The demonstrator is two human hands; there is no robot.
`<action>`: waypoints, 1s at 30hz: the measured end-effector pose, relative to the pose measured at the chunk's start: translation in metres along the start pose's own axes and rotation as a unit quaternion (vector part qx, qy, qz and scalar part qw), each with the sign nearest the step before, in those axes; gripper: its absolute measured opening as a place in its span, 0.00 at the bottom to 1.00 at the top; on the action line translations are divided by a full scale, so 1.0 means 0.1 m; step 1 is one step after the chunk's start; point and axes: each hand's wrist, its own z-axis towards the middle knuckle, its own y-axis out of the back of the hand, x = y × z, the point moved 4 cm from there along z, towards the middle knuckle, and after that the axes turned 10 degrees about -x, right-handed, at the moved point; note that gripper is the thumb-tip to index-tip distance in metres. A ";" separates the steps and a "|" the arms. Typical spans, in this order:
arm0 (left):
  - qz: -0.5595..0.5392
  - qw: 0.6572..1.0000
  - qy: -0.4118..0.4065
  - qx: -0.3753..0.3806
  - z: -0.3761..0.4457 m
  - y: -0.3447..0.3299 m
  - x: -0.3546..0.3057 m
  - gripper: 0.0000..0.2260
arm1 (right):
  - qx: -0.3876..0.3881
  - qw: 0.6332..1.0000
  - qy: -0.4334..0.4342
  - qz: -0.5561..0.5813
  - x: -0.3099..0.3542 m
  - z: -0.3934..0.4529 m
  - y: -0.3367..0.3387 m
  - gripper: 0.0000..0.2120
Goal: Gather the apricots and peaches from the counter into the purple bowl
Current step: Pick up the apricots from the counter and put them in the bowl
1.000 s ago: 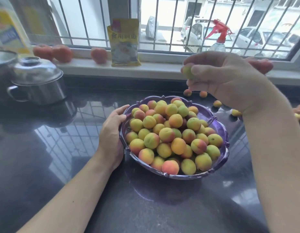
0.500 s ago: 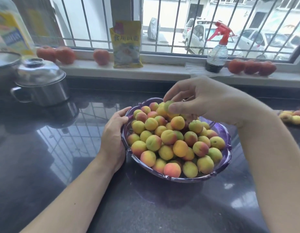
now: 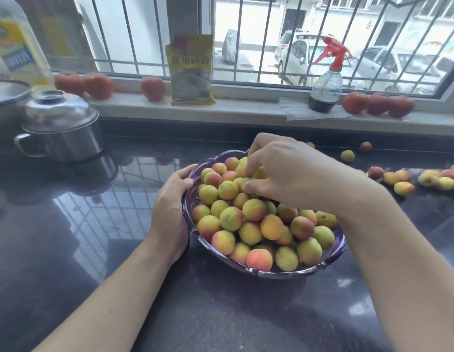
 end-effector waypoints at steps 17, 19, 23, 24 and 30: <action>0.021 0.999 -0.020 0.021 0.02 0.00 -0.02 0.14 | -0.169 0.950 -0.225 0.135 -1.93 0.31 -1.05 0.15; 0.025 0.999 -0.023 0.023 0.03 0.00 -0.01 0.14 | -0.196 0.949 -0.201 0.140 -1.93 0.49 -1.19 0.17; 0.025 0.999 -0.024 0.023 0.04 0.02 0.01 0.14 | -0.175 0.964 -0.185 0.075 -2.08 0.89 -1.30 0.21; 0.022 0.999 -0.023 0.023 0.04 0.02 0.01 0.14 | -0.167 0.966 -0.188 0.065 -2.13 0.97 -1.31 0.21; 0.018 0.999 -0.027 0.024 0.03 0.01 0.01 0.14 | -0.141 0.969 -0.200 0.035 -2.18 1.10 -1.33 0.19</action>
